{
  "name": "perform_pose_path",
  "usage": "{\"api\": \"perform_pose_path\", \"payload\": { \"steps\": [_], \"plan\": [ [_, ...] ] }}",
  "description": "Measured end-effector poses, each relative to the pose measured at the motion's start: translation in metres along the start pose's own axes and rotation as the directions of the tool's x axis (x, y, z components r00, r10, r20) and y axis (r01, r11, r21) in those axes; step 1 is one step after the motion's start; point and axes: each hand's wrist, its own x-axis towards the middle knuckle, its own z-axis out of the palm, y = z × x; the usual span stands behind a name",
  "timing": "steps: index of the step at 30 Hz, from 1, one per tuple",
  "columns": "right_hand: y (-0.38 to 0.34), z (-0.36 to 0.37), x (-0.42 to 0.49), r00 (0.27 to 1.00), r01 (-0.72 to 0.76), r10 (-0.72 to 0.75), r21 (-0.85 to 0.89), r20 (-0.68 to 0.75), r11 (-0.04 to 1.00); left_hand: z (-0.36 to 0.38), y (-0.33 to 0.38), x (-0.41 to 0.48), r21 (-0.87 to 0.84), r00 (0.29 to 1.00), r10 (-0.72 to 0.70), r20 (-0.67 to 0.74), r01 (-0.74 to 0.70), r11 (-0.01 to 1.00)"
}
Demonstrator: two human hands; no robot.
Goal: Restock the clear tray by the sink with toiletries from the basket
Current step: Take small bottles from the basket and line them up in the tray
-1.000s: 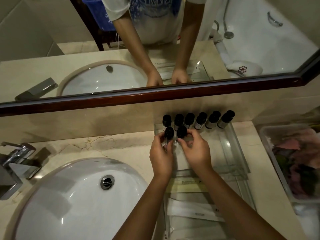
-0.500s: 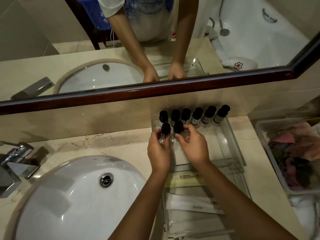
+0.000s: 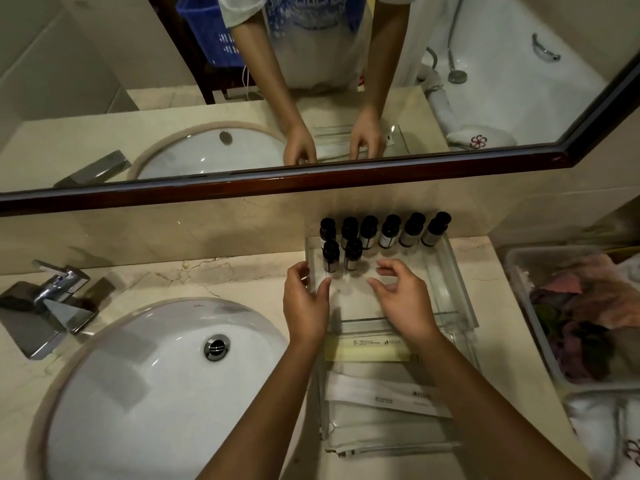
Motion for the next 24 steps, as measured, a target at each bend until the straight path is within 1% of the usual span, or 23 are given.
{"api": "perform_pose_path", "payload": {
  "steps": [3, 6, 11, 14, 17, 19, 21, 24],
  "plan": [
    [0.007, -0.021, -0.007, 0.999, -0.036, 0.036, -0.014, 0.003, 0.999, -0.011, 0.006, -0.008, -0.009, 1.000, -0.017, -0.013, 0.017, 1.000],
    [0.011, -0.044, -0.010, 0.997, -0.065, 0.066, 0.016, -0.030, 0.998, -0.021, 0.015, -0.020, -0.033, 1.000, 0.003, -0.031, -0.004, 0.999],
    [0.002, -0.077, -0.015, 0.999, -0.046, 0.046, -0.006, -0.020, 0.999, -0.035, 0.031, -0.041, -0.019, 1.000, 0.029, -0.002, -0.029, 0.999],
    [-0.015, -0.086, -0.020, 1.000, 0.023, -0.022, -0.027, 0.016, 0.999, -0.052, 0.037, -0.054, -0.010, 0.996, 0.062, 0.058, -0.061, 0.998],
    [-0.043, -0.084, -0.036, 0.988, 0.117, -0.114, -0.024, 0.106, 0.993, -0.084, 0.033, -0.073, 0.043, 0.992, 0.078, 0.102, -0.082, 0.996],
    [-0.064, -0.081, -0.050, 0.970, 0.184, -0.179, -0.013, 0.164, 0.983, -0.113, 0.026, -0.089, 0.073, 0.993, 0.059, 0.103, -0.067, 0.995],
    [-0.088, -0.073, -0.067, 0.933, 0.266, -0.255, -0.008, 0.253, 0.964, -0.149, 0.014, -0.109, 0.080, 0.997, 0.029, 0.069, -0.035, 0.996],
    [-0.122, -0.059, -0.092, 0.868, 0.361, -0.340, 0.011, 0.363, 0.933, -0.207, 0.000, -0.139, 0.069, 1.000, -0.009, -0.029, 0.011, 0.998]
  ]
}}
